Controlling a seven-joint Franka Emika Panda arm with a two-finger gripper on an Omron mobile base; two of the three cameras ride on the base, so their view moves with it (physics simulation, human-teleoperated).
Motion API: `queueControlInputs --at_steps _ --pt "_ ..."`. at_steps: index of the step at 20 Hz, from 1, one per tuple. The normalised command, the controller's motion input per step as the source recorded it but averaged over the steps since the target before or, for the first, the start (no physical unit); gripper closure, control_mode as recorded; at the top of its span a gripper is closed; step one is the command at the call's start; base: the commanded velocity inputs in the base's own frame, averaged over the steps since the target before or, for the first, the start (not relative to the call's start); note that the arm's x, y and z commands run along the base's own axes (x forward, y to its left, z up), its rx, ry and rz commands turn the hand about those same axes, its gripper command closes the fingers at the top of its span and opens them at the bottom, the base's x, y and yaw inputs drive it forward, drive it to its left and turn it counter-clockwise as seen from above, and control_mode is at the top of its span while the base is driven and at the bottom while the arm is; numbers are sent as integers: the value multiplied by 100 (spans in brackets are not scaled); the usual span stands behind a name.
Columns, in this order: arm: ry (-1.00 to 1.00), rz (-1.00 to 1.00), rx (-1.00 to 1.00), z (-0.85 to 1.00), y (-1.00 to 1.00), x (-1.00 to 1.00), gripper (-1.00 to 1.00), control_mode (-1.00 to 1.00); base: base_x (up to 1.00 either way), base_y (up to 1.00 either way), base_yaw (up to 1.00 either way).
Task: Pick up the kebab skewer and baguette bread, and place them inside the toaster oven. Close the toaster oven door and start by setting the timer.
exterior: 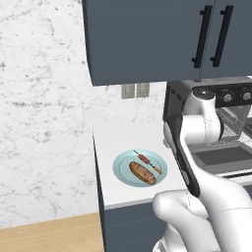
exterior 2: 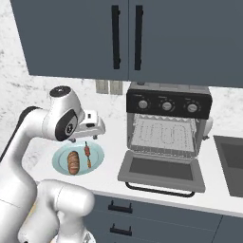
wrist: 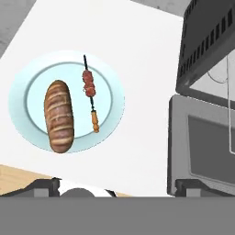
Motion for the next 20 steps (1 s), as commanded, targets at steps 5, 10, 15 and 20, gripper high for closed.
queueControlInputs --at_steps 5,10,15,20 --pt "2 0 1 -8 87 -1 -100 -100 0 0 0" --pt "4 0 0 -28 70 0 -100 -100 0 0 0" --pt "8 0 3 -24 17 0 -100 -100 0 0 0" --pt "9 0 7 -46 2 5 -100 -100 0 0 0"
